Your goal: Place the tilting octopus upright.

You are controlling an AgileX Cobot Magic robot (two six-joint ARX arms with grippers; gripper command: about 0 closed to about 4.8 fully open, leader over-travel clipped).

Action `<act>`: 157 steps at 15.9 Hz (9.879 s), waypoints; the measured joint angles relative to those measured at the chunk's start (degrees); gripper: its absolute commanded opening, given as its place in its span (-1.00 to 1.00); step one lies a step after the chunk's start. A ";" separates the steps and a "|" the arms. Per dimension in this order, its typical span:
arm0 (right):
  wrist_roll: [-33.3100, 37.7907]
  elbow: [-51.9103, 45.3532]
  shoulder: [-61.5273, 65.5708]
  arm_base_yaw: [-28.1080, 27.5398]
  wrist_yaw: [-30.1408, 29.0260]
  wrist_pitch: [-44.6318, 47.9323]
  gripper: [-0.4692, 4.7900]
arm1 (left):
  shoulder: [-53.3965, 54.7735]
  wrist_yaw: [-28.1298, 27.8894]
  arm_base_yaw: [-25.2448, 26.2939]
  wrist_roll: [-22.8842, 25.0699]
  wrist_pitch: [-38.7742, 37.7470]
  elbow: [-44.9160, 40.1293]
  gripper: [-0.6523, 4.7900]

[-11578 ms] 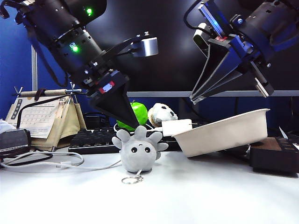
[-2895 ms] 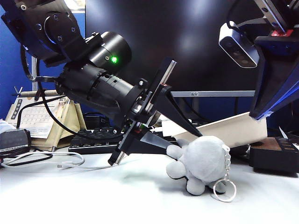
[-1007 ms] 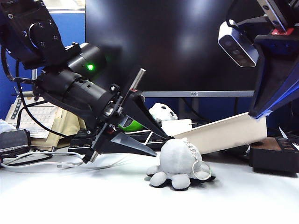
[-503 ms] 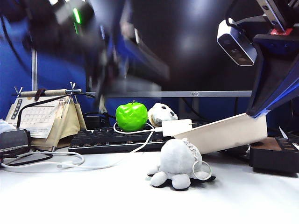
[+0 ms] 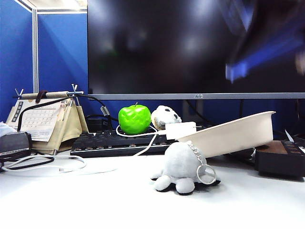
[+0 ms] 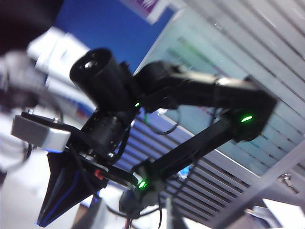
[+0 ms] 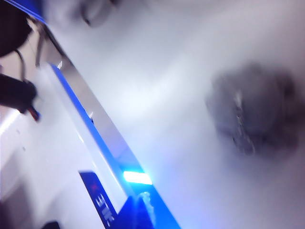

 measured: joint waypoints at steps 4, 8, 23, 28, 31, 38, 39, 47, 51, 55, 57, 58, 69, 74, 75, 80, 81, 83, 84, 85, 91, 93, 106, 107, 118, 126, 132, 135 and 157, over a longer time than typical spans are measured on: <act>4.22 0.00 -15.85 0.00 -0.15 0.11 -0.82 | -14.03 0.66 -0.02 0.26 -0.61 0.00 -0.40; 10.36 0.02 -35.95 0.00 -0.15 0.57 -0.83 | -27.21 2.60 -0.04 3.56 -9.07 0.00 -0.40; 7.82 -3.41 -58.77 -0.02 43.21 -1.95 -0.82 | -36.54 -34.97 -0.04 33.46 -27.80 -14.12 -0.40; 7.56 -6.16 -58.80 -0.02 52.17 -9.29 -0.82 | -36.00 -45.64 0.02 34.88 -28.74 -16.48 -0.40; 7.54 -6.19 -58.80 -0.02 52.22 -13.44 -0.82 | -36.02 -45.68 0.02 34.88 -30.82 -16.48 -0.40; 7.56 -6.16 -58.80 -0.02 52.19 -13.49 -0.82 | -38.29 -44.76 3.21 34.88 -31.15 -16.48 -0.40; 7.54 -6.16 -58.80 -0.02 52.19 -13.49 -0.82 | -39.74 -42.42 6.88 34.88 -31.12 -16.48 -0.40; 7.54 -6.16 -58.80 0.00 52.33 -13.51 -0.82 | -46.42 -40.92 32.87 35.17 -27.69 -16.57 -0.40; 7.54 -6.16 -58.80 -0.02 52.39 -13.51 -0.82 | -46.36 -45.29 32.96 35.58 -17.99 -29.68 -0.40; 7.54 -6.16 -58.80 -0.02 52.39 -13.53 -0.82 | -48.52 -45.31 32.96 35.58 -13.20 -40.26 -0.40; 7.54 -6.16 -58.80 -0.02 52.39 -13.53 -0.82 | -53.90 -45.05 32.96 35.58 -14.43 -46.21 -0.40; 7.54 -6.16 -58.80 -0.02 52.39 -13.51 -0.82 | -55.19 -44.76 32.96 35.58 -14.64 -46.80 -0.40; 7.54 -6.14 -58.80 -0.02 52.41 -13.53 -0.82 | -58.60 -52.09 32.96 36.20 -10.97 -50.66 -0.40; 7.54 -6.14 -58.80 -0.02 52.39 -13.53 -0.82 | -58.60 -52.17 32.96 36.20 -9.29 -51.89 -0.40; 7.54 -6.14 -58.80 -0.02 52.39 -13.53 -0.82 | -58.60 -52.17 32.96 36.20 -8.41 -52.41 -0.40; 7.54 -6.14 -58.80 -0.02 52.39 -13.53 -0.82 | -58.60 -52.15 32.96 36.17 -7.96 -53.35 -0.40; 7.54 -6.14 -58.80 -0.02 52.39 -13.53 -0.82 | -58.60 -52.15 32.96 36.20 -7.96 -53.35 -0.40; 7.54 -6.14 -58.80 -0.02 52.39 -13.53 -0.82 | -58.60 -52.15 32.96 36.20 -7.96 -53.35 -0.40; 7.54 -6.14 -58.80 -0.02 52.39 -13.53 -0.82 | -58.60 -52.15 32.96 36.20 -7.96 -53.35 -0.40; 7.54 -6.14 -58.80 -0.02 52.39 -13.53 -0.82 | -58.60 -52.15 32.96 36.20 -7.96 -53.35 -0.40; 7.54 -6.14 -58.80 -0.02 52.39 -13.53 -0.82 | -58.60 -52.15 32.96 36.17 -7.96 -53.37 -0.40; 7.54 -6.14 -58.80 -0.02 52.39 -13.53 -0.82 | -58.60 -52.15 32.96 36.17 -7.96 -53.35 -0.40; 7.54 -6.14 -58.80 -1.77 52.41 -13.53 -0.82 | -58.60 -52.15 32.96 36.20 -7.98 -53.37 -0.40; 7.54 -6.14 -58.80 -3.96 52.41 -13.53 -0.82 | -58.60 -52.15 32.96 36.20 -7.96 -53.35 -0.40; 7.56 -6.14 -58.80 -22.38 51.87 -13.05 -0.82 | -58.60 -52.15 32.96 36.17 -7.96 -53.37 -0.40; 7.61 -10.49 -58.80 -22.10 47.01 21.00 -0.82 | -58.60 -52.15 32.94 36.20 -7.96 -53.35 -0.40; 7.61 -32.13 -58.82 -22.10 43.39 38.47 -0.82 | -58.60 -52.15 32.94 36.20 -7.96 -53.35 -0.40; 7.61 -39.34 -58.84 -22.10 43.34 42.32 -0.82 | -58.60 -52.15 32.94 36.20 -7.98 -53.35 -0.40; 5.46 -45.33 -58.86 -22.12 43.41 54.27 -0.82 | -58.60 -52.15 32.94 36.20 -7.98 -53.37 -0.40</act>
